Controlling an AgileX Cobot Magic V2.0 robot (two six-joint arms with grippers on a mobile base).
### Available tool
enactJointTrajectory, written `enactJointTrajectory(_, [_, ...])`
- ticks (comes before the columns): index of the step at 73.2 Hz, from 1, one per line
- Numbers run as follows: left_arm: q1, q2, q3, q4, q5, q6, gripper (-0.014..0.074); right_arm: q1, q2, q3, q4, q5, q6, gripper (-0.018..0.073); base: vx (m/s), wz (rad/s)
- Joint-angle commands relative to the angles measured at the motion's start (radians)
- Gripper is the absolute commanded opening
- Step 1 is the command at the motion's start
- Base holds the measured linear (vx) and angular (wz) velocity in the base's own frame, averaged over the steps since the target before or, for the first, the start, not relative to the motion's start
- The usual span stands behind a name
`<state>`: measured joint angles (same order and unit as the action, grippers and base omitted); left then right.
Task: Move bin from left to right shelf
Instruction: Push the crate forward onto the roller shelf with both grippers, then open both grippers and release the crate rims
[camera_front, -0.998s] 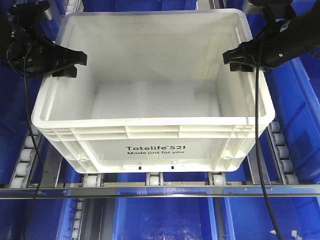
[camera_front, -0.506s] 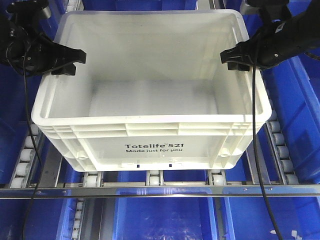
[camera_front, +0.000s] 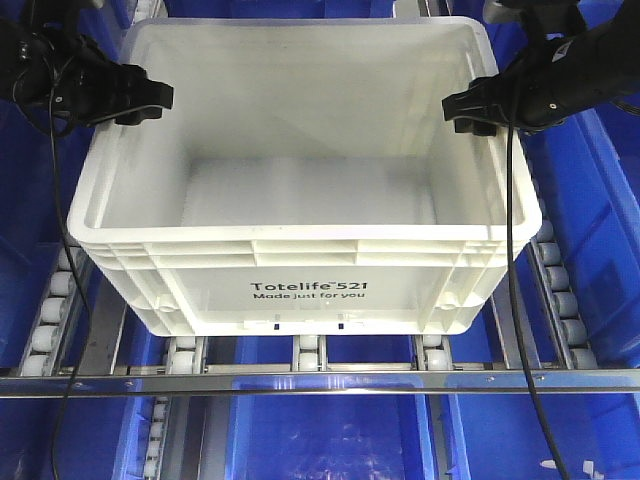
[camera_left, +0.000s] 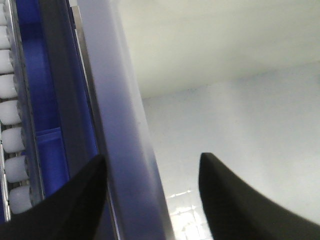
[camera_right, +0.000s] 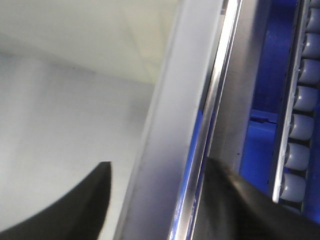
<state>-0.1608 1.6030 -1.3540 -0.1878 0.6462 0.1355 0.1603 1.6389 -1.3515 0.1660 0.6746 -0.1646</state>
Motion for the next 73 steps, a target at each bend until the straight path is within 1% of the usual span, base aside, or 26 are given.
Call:
enactJointTrajectory(1, [0.0, -0.045, -0.032, -0.017, -0.067, 0.003, 0.0462, -0.006, -0.041, -0.035, -0.007, -0.054, 0.004, 0.0562, 0.0, 0.0])
enactJointTrajectory(8, [0.0, -0.045, -0.032, -0.016, -0.067, 0.003, 0.0469, -0.006, -0.047, -0.035, -0.007, -0.052, 0.003, 0.0631, 0.0, 0.0])
enactJointTrajectory(15, [0.0, -0.048, -0.032, -0.016, -0.067, 0.003, 0.0469, -0.006, -0.068, -0.035, -0.009, -0.052, 0.002, 0.065, 0.0, 0.0])
enactJointTrajectory(24, [0.0, -0.062, -0.032, -0.017, -0.07, 0.003, 0.0469, -0.006, -0.103, -0.035, -0.033, -0.054, 0.003, 0.0645, 0.0, 0.0])
enactJointTrajectory(43, [0.0, -0.099, -0.032, -0.016, -0.079, 0.003, 0.0469, -0.006, -0.163, -0.035, -0.021, -0.041, 0.003, 0.0619, 0.0, 0.0])
enactJointTrajectory(61, [0.0, -0.106, -0.032, -0.018, -0.067, 0.004, 0.0469, -0.006, -0.164, -0.035, -0.021, -0.03, 0.003, 0.0561, 0.0, 0.0])
enactJointTrajectory(73, [0.0, -0.106, -0.032, -0.025, -0.048, -0.012, 0.0469, -0.006, -0.169, -0.035, -0.021, -0.011, 0.003, 0.0555, 0.0, 0.0])
